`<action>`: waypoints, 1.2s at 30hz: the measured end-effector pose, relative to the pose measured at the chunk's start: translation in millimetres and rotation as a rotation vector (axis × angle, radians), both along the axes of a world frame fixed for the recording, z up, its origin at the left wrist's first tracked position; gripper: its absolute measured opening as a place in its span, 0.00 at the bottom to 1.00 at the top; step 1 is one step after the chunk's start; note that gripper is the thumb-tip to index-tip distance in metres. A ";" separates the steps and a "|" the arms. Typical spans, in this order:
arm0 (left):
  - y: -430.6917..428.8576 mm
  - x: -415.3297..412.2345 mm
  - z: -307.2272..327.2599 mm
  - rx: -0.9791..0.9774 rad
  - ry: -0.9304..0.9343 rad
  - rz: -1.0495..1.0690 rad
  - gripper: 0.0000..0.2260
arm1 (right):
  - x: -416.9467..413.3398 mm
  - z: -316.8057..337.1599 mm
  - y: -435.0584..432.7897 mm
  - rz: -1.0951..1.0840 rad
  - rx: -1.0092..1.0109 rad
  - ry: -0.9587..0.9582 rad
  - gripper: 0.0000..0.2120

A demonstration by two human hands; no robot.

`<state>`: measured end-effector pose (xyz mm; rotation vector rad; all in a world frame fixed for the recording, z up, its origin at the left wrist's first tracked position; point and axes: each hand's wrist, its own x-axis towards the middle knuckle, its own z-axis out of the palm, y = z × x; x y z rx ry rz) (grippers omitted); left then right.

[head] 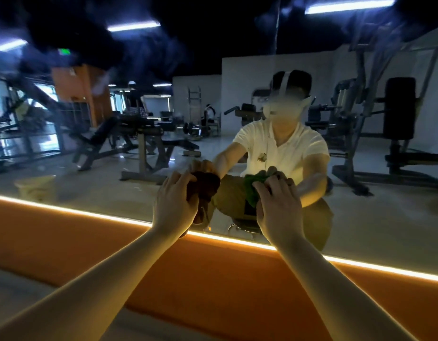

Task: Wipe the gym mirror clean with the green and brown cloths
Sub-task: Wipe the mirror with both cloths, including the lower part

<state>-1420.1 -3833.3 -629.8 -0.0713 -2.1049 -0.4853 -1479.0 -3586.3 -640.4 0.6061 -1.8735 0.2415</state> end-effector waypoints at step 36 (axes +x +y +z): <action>-132.1 -29.4 -22.9 -0.040 0.062 -0.066 0.17 | -24.1 47.9 -101.0 -0.054 -0.280 0.129 0.17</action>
